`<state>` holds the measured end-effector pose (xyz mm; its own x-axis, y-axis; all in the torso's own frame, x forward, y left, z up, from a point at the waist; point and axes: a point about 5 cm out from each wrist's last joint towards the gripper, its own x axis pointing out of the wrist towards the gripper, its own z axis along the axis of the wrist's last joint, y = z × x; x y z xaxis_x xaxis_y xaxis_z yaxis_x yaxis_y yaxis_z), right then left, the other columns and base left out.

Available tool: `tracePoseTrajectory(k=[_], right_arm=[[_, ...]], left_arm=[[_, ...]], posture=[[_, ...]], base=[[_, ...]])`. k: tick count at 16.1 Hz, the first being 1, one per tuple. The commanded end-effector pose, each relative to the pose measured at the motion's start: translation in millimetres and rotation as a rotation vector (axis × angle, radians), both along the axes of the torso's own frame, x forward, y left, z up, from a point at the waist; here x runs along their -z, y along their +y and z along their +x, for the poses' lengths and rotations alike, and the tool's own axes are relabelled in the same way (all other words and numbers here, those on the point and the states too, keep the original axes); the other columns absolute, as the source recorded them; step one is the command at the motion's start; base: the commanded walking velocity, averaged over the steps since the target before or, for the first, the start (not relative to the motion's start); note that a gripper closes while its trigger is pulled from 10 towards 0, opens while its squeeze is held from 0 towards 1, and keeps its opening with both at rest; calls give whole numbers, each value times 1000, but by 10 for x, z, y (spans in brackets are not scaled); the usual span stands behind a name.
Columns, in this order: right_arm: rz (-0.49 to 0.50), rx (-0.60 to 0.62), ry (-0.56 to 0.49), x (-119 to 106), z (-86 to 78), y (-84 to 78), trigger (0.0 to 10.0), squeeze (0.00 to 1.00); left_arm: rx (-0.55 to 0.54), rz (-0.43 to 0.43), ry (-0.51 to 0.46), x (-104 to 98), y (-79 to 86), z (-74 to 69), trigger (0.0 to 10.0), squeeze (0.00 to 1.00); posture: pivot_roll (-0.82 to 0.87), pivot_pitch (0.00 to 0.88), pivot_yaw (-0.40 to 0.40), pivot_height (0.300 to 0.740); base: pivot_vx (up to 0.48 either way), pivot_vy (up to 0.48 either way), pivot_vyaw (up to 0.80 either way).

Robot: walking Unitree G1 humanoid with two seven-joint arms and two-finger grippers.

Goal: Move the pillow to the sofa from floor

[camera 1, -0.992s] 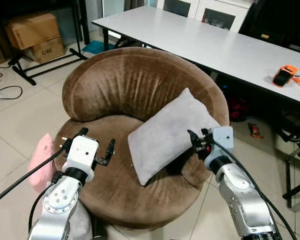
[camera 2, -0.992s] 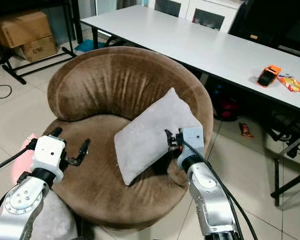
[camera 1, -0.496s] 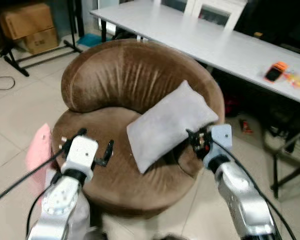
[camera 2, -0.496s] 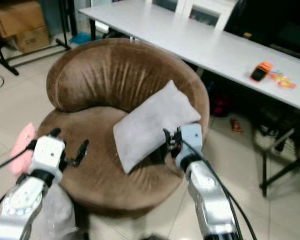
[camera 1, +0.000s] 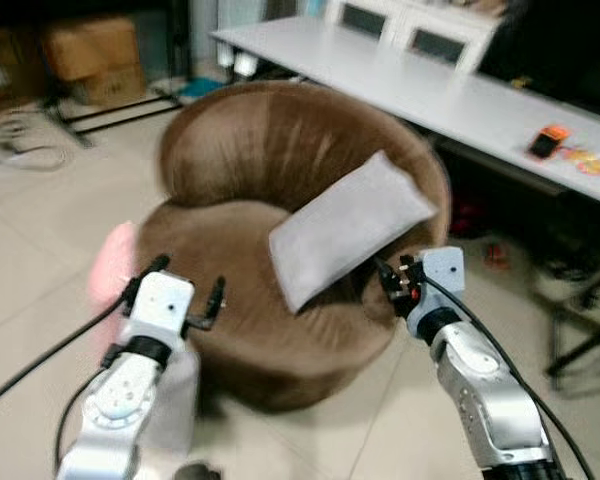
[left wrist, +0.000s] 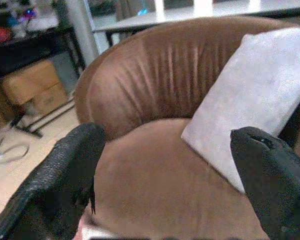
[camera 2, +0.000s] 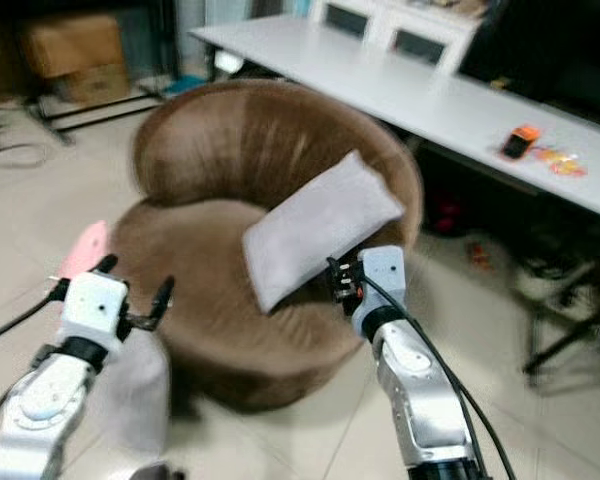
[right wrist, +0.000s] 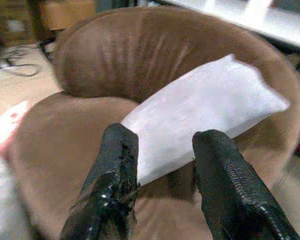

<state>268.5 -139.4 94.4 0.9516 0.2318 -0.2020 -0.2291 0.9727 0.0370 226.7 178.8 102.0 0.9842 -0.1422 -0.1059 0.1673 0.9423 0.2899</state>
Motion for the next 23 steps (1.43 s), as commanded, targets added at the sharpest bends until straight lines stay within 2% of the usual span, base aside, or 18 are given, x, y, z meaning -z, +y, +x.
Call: tracePoseTrajectory(k=[1,18,23], right_arm=[[-9,15,-7,-33,7,-50,10000,0],[43,48,22,-6,9,-24,10000,0],[46,72,22,14,-10,-27,10000,0]], left_arm=[[8,5,-11,-30,-24,32,10000,0],[0,5,-21,-59,-5,78,10000,0],[27,0,-71,-105,-28,124,10000,0]], posture=[[23,0,-138,740],[13,0,-125,740],[6,0,-82,740]], base=[[0,0,0],[0,399,0],[0,63,0]])
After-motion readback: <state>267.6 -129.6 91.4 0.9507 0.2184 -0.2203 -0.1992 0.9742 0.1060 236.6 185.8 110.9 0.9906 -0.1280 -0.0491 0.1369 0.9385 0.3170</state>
